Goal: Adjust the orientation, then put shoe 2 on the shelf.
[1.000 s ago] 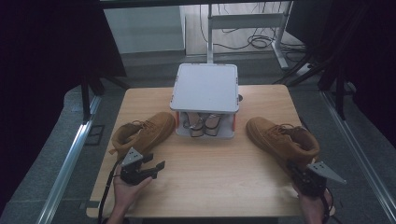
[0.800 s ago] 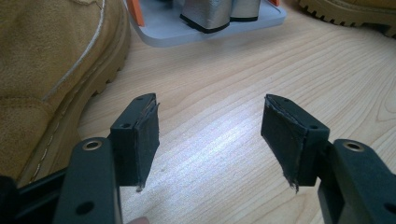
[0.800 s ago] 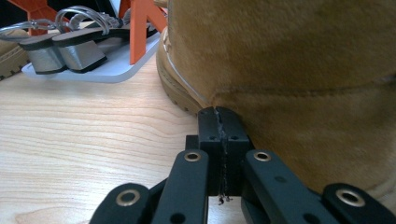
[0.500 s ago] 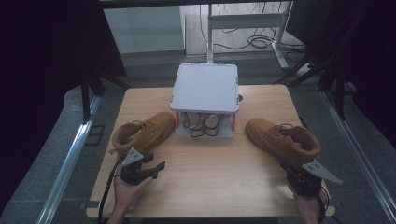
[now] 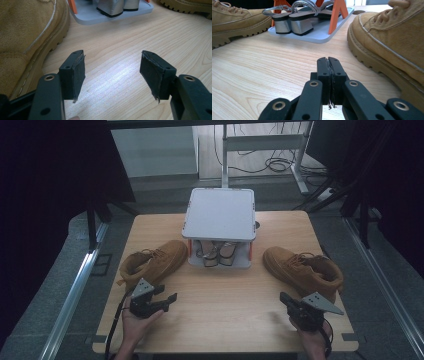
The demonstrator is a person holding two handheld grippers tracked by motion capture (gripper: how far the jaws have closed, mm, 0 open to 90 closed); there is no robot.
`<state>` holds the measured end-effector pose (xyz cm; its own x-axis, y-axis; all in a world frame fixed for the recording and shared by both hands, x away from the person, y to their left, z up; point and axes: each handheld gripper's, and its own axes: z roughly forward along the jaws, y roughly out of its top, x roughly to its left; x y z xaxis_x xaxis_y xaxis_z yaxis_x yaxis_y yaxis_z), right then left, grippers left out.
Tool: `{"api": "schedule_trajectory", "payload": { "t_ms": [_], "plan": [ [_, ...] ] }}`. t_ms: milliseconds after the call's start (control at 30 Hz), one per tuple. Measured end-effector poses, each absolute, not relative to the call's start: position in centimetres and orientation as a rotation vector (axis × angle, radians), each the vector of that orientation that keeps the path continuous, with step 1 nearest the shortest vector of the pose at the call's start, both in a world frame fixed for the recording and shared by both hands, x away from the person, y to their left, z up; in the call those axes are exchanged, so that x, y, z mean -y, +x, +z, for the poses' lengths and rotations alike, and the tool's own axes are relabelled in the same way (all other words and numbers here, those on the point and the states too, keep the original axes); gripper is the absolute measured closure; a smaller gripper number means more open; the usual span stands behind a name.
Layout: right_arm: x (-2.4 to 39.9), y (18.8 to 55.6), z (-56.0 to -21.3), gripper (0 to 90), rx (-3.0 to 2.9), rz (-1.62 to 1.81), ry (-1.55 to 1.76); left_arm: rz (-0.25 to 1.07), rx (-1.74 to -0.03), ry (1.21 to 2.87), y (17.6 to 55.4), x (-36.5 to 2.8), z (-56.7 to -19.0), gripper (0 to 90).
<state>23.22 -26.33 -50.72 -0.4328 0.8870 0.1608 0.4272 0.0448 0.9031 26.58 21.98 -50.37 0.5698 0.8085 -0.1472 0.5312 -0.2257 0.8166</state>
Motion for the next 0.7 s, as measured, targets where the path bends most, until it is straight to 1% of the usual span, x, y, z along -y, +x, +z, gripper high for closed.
{"api": "schedule_trajectory", "payload": {
  "t_ms": [100,233,467,700],
  "plan": [
    [26.3,23.3,-50.9,86.4,-1.885,1.376,1.324,0.399,-1.084,1.903,26.4,-22.0,-50.1,36.5],
    [26.2,23.3,-50.9,81.3,-1.902,1.414,1.320,0.415,-1.063,1.880,26.1,-22.2,-48.6,36.4],
    [26.2,23.4,-50.7,59.5,-1.906,1.415,1.316,0.436,-1.027,1.829,25.7,-22.8,-45.4,36.2],
    [25.7,23.2,-50.6,48.8,-1.910,1.407,1.289,0.484,-1.041,1.821,26.2,-25.0,-41.9,37.1]
  ]
}}
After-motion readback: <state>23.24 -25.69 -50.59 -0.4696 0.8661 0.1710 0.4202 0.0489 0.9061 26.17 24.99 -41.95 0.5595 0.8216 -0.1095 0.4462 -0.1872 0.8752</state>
